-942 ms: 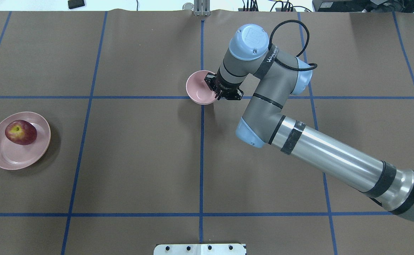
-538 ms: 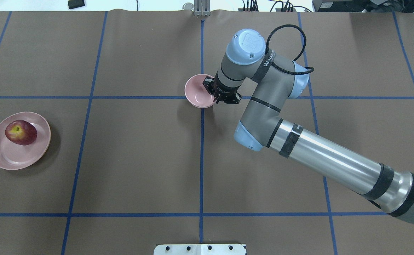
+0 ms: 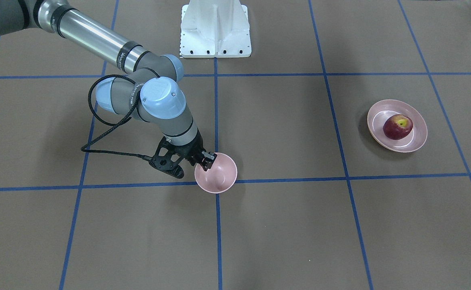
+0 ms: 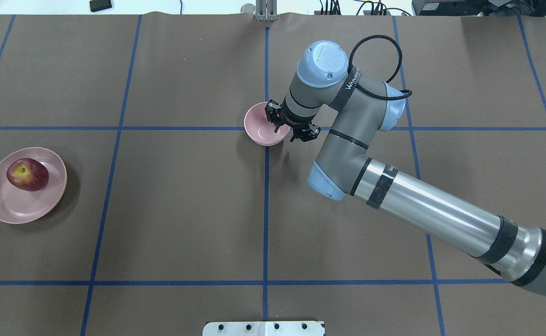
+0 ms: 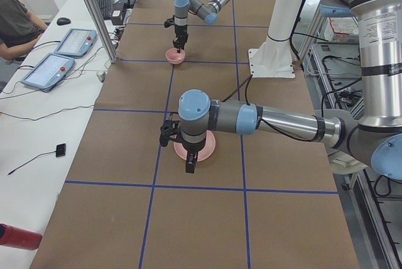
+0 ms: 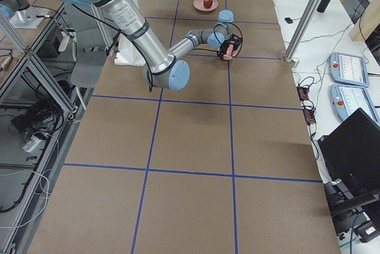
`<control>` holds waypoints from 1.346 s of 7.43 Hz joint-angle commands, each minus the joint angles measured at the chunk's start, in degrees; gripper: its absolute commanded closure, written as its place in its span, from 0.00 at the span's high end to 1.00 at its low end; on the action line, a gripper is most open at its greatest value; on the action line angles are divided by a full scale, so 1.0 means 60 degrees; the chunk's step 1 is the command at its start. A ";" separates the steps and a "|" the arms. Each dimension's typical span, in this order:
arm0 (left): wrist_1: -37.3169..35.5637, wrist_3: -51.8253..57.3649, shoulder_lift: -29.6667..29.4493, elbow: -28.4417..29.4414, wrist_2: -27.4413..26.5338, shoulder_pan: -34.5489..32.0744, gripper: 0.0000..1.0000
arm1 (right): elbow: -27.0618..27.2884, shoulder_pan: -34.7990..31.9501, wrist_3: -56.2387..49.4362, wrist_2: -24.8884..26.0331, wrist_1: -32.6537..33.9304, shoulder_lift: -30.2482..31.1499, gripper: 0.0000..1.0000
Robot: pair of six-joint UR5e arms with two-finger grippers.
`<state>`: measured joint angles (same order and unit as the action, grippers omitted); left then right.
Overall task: Move apple from plate to bowl
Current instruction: 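Release the bowl and withdraw the right gripper while the left gripper approaches the apple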
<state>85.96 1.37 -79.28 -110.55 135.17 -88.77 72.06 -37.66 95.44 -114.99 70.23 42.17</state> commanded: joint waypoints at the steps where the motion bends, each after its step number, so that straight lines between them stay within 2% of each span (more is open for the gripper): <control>1: -0.0030 -0.0023 0.0015 0.0011 0.0001 0.0000 0.98 | 0.0031 -0.0066 0.0207 -0.0490 0.0000 -0.0026 1.00; 2: 0.0014 -0.0589 -0.0028 -0.0003 0.0001 0.0000 0.98 | 0.0234 -0.0385 0.0193 -0.0986 0.0043 0.0017 1.00; 3: 0.0493 -0.1407 -0.0101 -0.0061 0.0015 0.0087 0.98 | 0.1194 -0.0998 0.0135 -0.1818 0.0116 0.0540 1.00; 5: 0.2173 -0.3847 -0.0146 0.0011 -0.0101 0.1821 0.98 | 0.3871 -0.1995 -0.0331 -0.2513 0.0117 0.3067 1.00; 6: 0.3023 -0.5210 -0.0175 0.0011 -0.0218 0.2715 0.98 | 0.4681 -0.2478 -0.0987 -0.2718 0.0131 0.3949 1.00; 7: 0.3945 -0.6398 -0.0219 -0.0003 -0.1350 0.3855 0.98 | 0.5444 -0.2817 -0.1835 -0.2749 0.0132 0.5104 1.00; 8: 0.4070 -0.6584 -0.0263 -0.0003 -0.1971 0.4563 0.98 | 0.5988 -0.3183 -0.2844 -0.2749 0.0117 0.6218 1.00; 10: 0.4057 -0.6600 -0.0570 0.0098 -0.2035 0.5197 0.98 | 0.6737 -0.4118 -0.5841 -0.2720 0.0117 0.8314 1.00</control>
<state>109.87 -37.62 -81.85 -110.34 123.89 -60.48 109.45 -58.59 71.75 -131.33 70.94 83.94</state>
